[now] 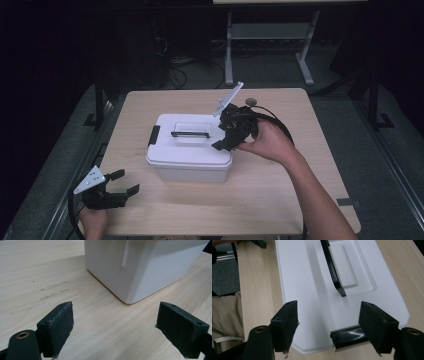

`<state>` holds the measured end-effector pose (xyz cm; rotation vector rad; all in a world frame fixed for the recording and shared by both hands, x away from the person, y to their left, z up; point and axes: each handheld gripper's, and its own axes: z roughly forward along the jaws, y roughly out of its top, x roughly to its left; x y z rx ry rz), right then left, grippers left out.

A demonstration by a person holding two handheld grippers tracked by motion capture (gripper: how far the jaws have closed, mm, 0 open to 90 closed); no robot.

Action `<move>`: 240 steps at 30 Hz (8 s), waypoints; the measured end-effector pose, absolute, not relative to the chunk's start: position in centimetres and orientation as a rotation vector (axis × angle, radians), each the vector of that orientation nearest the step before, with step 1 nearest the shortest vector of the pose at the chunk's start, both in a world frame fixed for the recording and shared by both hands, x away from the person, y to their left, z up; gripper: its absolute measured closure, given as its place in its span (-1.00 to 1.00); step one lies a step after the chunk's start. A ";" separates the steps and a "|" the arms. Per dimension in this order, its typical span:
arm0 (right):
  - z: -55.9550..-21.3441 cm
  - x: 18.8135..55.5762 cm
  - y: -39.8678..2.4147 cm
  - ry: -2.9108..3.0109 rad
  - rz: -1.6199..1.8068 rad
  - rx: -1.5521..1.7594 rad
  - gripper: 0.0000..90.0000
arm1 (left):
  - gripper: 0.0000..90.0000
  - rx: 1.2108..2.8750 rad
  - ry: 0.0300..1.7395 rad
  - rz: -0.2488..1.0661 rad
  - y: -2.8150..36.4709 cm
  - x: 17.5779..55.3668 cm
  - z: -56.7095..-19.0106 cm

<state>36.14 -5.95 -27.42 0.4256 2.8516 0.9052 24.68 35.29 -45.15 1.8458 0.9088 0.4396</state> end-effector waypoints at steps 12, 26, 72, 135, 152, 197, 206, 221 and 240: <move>-27.5 36.8 -4.2 2.859 0.901 0.394 -0.30 | -0.71 1.845 0.905 0.440 35.3 24.7 -45.1; -27.2 37.8 -1.8 2.882 0.868 0.351 -0.28 | -0.71 1.838 0.904 0.436 35.3 24.6 -45.1; -28.4 40.6 1.1 2.946 0.821 0.253 0.78 | -0.71 1.823 0.911 0.432 35.6 24.6 -45.1; -26.0 41.3 -0.8 2.933 0.973 0.217 0.88 | -0.71 1.810 0.919 0.421 35.7 24.8 -45.3; -23.8 39.0 -3.1 2.905 0.964 0.221 0.88 | -0.71 1.817 0.915 0.416 35.6 24.9 -45.3; -24.3 30.8 -19.4 2.767 0.969 0.471 0.88 | -0.71 1.819 0.940 0.404 35.6 24.6 -45.4; -25.1 29.8 -21.1 2.774 0.964 0.501 0.88 | -0.71 1.818 0.947 0.410 35.6 24.5 -45.4; -26.5 28.2 -23.4 2.782 0.962 0.530 0.88 | -0.71 1.826 0.941 0.415 35.5 24.4 -45.4; -29.4 27.1 -25.2 2.803 0.983 0.566 0.88 | -0.71 1.826 0.945 0.419 35.6 24.4 -45.4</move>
